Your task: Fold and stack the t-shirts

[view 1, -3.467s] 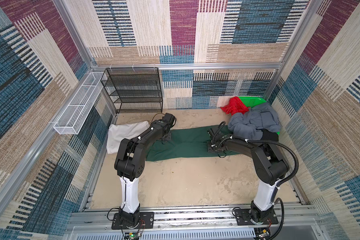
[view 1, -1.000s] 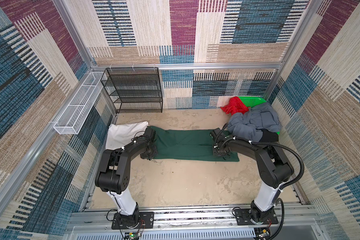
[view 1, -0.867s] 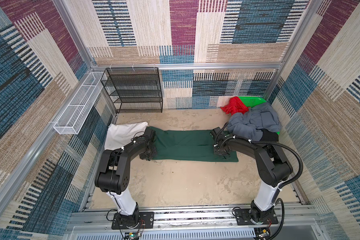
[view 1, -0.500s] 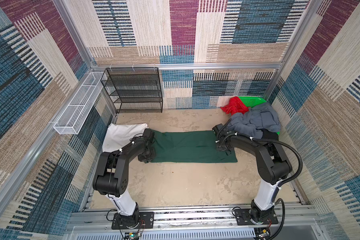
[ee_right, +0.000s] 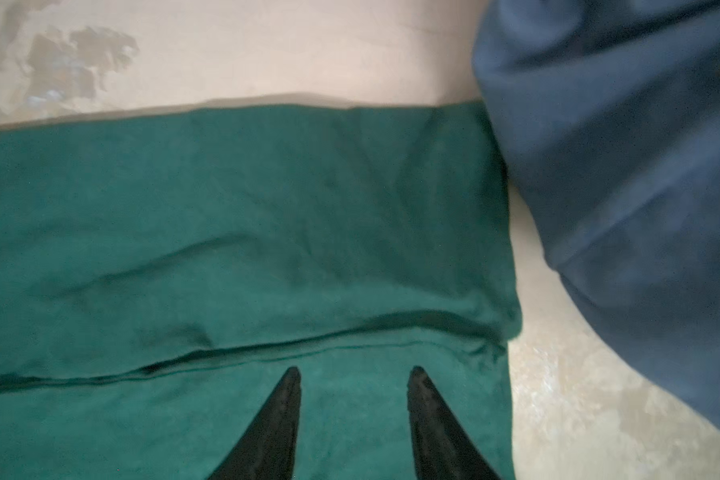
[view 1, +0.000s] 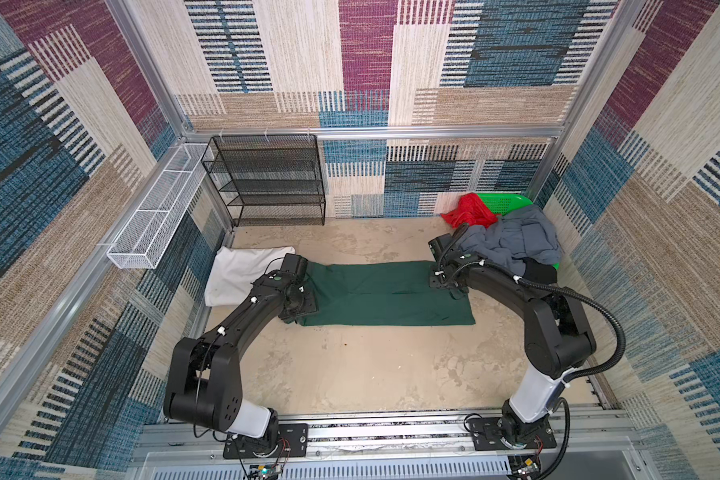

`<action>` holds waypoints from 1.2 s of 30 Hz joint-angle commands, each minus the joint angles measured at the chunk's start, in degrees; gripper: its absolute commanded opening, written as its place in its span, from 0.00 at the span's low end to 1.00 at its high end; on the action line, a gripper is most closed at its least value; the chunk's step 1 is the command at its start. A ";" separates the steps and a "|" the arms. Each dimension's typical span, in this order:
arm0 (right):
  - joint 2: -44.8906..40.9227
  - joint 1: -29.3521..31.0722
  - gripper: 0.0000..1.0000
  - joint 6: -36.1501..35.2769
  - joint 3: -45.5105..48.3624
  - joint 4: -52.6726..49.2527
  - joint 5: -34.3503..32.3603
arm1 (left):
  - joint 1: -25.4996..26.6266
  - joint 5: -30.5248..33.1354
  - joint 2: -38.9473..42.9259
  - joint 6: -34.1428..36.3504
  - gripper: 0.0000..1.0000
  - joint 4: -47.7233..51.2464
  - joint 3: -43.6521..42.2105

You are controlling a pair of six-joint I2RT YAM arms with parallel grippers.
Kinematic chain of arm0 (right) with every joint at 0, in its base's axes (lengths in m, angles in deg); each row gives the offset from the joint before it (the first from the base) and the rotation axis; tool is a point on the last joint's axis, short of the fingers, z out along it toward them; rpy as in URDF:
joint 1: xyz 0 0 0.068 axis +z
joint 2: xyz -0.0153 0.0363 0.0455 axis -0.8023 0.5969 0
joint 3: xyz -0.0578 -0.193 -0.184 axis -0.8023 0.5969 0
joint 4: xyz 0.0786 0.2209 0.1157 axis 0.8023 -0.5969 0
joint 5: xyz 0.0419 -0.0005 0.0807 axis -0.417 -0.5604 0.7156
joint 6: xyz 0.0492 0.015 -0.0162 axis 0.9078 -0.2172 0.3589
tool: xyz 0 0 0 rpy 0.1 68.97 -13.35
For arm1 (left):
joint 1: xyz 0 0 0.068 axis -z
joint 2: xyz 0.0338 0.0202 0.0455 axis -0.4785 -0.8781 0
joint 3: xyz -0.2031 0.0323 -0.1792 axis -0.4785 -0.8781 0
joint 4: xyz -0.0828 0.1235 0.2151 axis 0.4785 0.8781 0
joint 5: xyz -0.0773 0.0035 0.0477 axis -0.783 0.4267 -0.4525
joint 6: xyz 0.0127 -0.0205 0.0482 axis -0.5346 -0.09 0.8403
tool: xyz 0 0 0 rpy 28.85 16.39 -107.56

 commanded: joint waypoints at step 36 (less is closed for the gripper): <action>-2.04 -4.16 0.43 2.07 18.37 7.36 3.26 | 5.34 -3.12 -40.42 3.96 0.72 -0.96 34.46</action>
